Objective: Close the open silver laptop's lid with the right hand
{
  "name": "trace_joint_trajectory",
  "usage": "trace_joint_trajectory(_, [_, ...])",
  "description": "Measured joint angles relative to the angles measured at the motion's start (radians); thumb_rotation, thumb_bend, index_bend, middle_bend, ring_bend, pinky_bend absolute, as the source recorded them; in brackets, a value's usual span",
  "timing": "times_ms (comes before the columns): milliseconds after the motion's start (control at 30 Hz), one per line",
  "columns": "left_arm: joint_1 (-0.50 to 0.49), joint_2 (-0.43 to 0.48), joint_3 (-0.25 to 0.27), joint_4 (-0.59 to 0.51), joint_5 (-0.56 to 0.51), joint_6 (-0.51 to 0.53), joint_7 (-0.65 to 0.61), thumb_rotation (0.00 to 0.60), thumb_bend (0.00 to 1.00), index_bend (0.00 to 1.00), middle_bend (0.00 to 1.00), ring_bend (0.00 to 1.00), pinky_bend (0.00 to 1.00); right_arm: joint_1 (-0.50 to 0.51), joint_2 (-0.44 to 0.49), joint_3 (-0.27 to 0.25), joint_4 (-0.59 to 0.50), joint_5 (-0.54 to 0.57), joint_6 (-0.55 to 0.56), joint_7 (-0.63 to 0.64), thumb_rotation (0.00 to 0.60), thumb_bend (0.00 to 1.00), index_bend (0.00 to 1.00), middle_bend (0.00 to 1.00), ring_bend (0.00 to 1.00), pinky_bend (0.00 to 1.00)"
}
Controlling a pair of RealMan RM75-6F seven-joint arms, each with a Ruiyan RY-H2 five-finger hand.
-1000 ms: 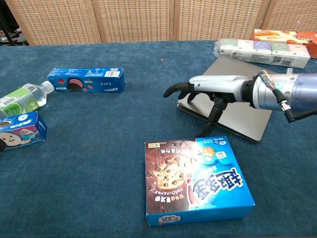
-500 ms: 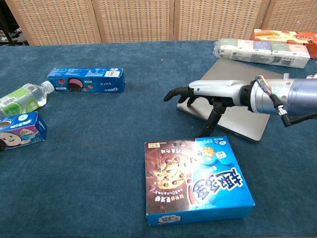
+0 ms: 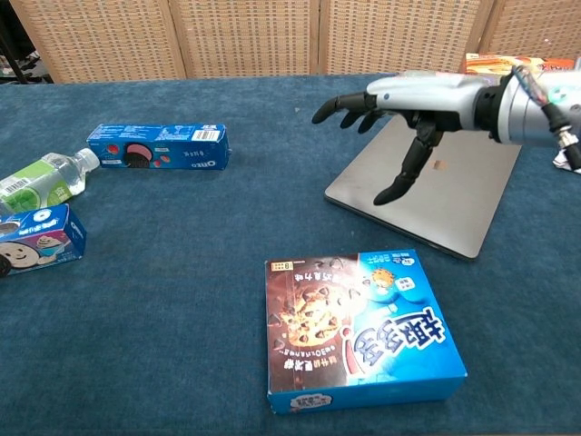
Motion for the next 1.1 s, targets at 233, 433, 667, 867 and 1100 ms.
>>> trace_joint_trajectory(233, [0.006, 0.002, -0.009, -0.005, -0.007, 0.017, 0.003, 0.6, 0.01, 0.24, 0.11, 0.18, 0.19, -0.053, 0.147, 0.014, -0.186, 0.023, 0.089, -0.107, 0.6, 0.02, 0.09, 0.04, 0.13, 0.15])
trace_joint_trajectory(433, [0.011, 0.002, -0.02, -0.008, -0.016, 0.03, 0.005, 0.6, 0.01, 0.24, 0.11, 0.18, 0.19, -0.174, 0.278, -0.012, -0.332, -0.022, 0.269, -0.146, 0.6, 0.02, 0.08, 0.03, 0.13, 0.15])
trace_joint_trajectory(667, [0.016, 0.0, -0.044, -0.021, -0.041, 0.044, 0.007, 0.6, 0.01, 0.24, 0.11, 0.18, 0.19, -0.373, 0.375, -0.109, -0.381, -0.158, 0.53, -0.115, 0.6, 0.02, 0.08, 0.03, 0.13, 0.15])
trace_joint_trajectory(867, [0.017, 0.001, -0.075, -0.046, -0.061, 0.066, 0.005, 0.6, 0.01, 0.24, 0.11, 0.17, 0.19, -0.532, 0.371, -0.19, -0.281, -0.23, 0.722, -0.001, 0.6, 0.02, 0.08, 0.03, 0.13, 0.15])
trace_joint_trajectory(1100, [0.018, 0.003, -0.113, -0.075, -0.082, 0.096, -0.001, 0.6, 0.01, 0.24, 0.11, 0.17, 0.19, -0.667, 0.296, -0.225, -0.098, -0.265, 0.893, 0.085, 0.6, 0.02, 0.07, 0.03, 0.12, 0.15])
